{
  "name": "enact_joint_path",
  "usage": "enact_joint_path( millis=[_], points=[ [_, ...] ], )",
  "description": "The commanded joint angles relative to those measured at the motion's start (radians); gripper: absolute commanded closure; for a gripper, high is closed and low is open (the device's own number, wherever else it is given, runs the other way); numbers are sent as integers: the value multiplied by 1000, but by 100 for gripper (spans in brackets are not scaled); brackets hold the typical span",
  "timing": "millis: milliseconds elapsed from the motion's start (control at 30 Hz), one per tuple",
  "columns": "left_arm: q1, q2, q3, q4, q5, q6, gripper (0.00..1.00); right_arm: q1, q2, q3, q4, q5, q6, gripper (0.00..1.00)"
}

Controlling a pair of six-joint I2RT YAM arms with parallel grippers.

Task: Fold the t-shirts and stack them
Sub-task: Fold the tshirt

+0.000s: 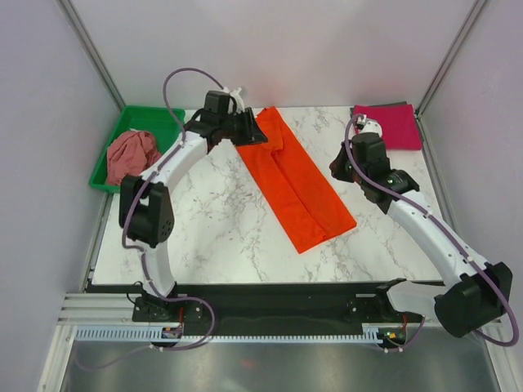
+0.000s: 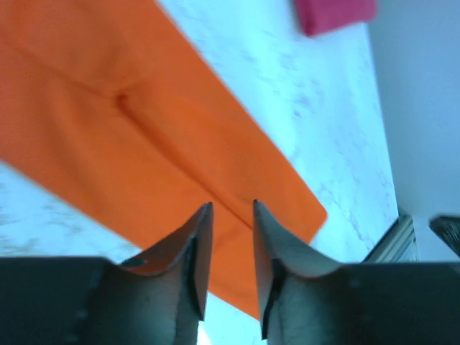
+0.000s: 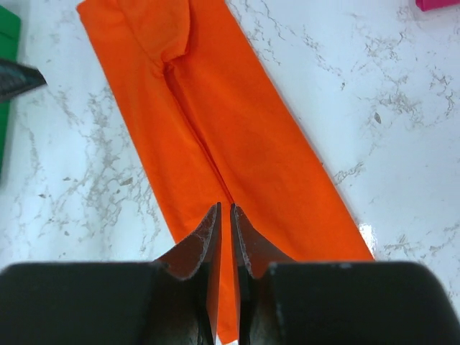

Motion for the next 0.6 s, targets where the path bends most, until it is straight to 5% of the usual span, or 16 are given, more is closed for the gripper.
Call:
enact_joint_path(
  millis=[0,167,567],
  points=[
    [-131,-157,-189,40,-33,10,67,-4,-76,46,-40,-31,-4,83],
    [-303,-256,-381,80,-112,-66,96,-6,-149,66,-99,-43,-22,85],
    [-567,-152,-567,235,-231,-179,98,-7,-224,21,-116,-88,-18,85]
  ],
)
